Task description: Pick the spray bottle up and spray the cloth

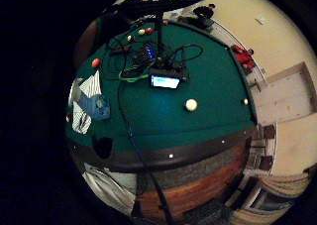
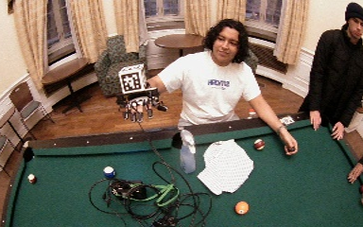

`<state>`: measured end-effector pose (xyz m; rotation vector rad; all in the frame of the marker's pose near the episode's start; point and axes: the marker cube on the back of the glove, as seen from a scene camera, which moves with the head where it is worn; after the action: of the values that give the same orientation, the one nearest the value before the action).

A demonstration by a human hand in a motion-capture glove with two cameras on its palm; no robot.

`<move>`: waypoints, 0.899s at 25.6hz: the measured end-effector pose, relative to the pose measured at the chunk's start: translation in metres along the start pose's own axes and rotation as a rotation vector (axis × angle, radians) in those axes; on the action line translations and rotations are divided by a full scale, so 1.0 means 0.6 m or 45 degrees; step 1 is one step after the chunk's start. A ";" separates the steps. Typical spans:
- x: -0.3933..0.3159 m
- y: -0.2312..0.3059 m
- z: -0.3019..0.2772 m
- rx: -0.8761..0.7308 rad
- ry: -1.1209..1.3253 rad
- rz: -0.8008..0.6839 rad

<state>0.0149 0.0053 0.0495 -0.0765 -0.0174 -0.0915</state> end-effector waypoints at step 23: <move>0.008 0.030 0.237 -0.161 -1.006 0.031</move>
<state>0.0192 0.0335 0.1898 -0.2352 -0.8005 -0.0330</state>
